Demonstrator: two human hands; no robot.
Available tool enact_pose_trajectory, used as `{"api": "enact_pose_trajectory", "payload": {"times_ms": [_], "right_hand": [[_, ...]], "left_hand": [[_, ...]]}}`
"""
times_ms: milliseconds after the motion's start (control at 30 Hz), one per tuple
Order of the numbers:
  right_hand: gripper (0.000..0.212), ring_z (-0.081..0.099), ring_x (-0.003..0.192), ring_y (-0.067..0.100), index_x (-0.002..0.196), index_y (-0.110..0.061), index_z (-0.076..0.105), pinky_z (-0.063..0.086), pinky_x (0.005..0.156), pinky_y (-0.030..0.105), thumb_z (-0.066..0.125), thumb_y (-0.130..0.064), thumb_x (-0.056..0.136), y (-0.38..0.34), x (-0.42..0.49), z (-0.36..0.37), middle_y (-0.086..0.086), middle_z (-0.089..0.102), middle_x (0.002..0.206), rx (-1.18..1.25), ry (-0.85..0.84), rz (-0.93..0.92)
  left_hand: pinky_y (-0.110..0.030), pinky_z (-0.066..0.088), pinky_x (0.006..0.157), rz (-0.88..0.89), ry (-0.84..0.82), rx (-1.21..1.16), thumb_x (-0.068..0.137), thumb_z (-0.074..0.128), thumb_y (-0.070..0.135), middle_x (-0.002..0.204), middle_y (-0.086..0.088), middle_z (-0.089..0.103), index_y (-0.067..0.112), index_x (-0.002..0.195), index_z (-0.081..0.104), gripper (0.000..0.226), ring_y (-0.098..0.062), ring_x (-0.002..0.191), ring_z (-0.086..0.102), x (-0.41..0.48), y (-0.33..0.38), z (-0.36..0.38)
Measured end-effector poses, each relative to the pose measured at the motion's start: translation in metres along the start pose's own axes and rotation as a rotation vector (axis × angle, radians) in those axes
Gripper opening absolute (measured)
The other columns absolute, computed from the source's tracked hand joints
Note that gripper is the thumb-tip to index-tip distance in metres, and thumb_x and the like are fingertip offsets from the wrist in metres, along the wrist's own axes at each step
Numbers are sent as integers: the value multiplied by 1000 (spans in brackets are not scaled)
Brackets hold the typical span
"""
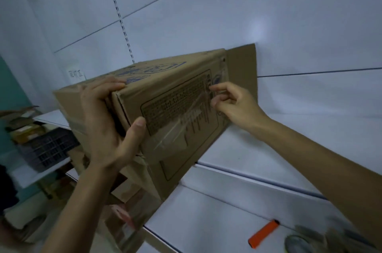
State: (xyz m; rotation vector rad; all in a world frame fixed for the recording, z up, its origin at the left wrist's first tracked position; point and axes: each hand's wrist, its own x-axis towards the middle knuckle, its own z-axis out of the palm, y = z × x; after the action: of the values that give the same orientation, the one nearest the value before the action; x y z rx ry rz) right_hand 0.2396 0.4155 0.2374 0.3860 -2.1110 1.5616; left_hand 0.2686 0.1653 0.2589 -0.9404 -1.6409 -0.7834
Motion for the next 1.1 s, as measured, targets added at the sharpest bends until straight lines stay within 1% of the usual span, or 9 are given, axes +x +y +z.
{"api": "enact_pose_trajectory", "payload": {"times_ms": [100,133,200,267,333,433,567,833,1100], "right_hand": [[27,59,73,3,106,-29,61,45,69,16,61,-8,89,13,3,10,-6,66,81,98,30,44],[22,59,76,5,103,-30,63,44,69,15,62,-12,90,16,5,16,-5,65,84,157,84,75],[15,58,77,1,101,-27,66,45,66,13,64,-17,90,19,7,27,-4,64,87,268,191,124],[12,57,70,-4,100,-23,67,47,63,9,65,-17,90,23,10,35,-5,63,84,301,273,97],[10,57,73,-2,97,-21,68,46,64,9,66,-15,89,27,13,40,-5,63,84,294,325,48],[7,59,79,5,90,-23,68,47,68,14,67,-16,87,30,20,41,-6,66,85,265,369,17],[7,54,66,-6,88,-22,66,44,63,10,67,-15,87,26,33,43,-12,62,76,195,451,-53],[11,61,82,12,95,-17,68,48,70,13,64,-9,89,41,33,47,-2,68,89,119,453,-151],[8,59,80,10,88,-16,65,45,69,10,63,-8,89,42,34,46,1,66,87,36,384,-198]], "left_hand": [[-38,46,87,-311,31,-161,74,55,28,109,-6,50,25,100,46,28,-17,104,51,17,9,6],[-37,48,88,-366,65,-185,75,58,31,109,-4,53,25,96,48,24,-15,105,53,20,11,10],[-44,48,92,-409,134,-148,77,65,36,109,-8,58,27,90,50,22,-21,108,55,22,15,19],[-53,47,89,-420,185,-108,78,67,37,103,-10,60,34,85,51,18,-28,104,56,24,15,23],[-56,47,86,-419,211,-104,78,68,34,98,-8,61,36,83,51,18,-32,100,56,22,12,25],[-58,46,85,-418,228,-117,77,69,32,99,-14,61,35,82,52,18,-34,99,57,23,8,24],[-56,47,85,-403,217,-125,77,68,32,102,-18,60,34,84,51,18,-32,99,58,24,5,26],[-53,49,86,-362,216,-106,78,67,32,102,-15,60,34,85,51,18,-30,100,59,23,0,27],[-52,49,86,-360,208,-99,79,66,32,99,-5,60,31,86,50,17,-25,99,59,23,-3,28]]}}
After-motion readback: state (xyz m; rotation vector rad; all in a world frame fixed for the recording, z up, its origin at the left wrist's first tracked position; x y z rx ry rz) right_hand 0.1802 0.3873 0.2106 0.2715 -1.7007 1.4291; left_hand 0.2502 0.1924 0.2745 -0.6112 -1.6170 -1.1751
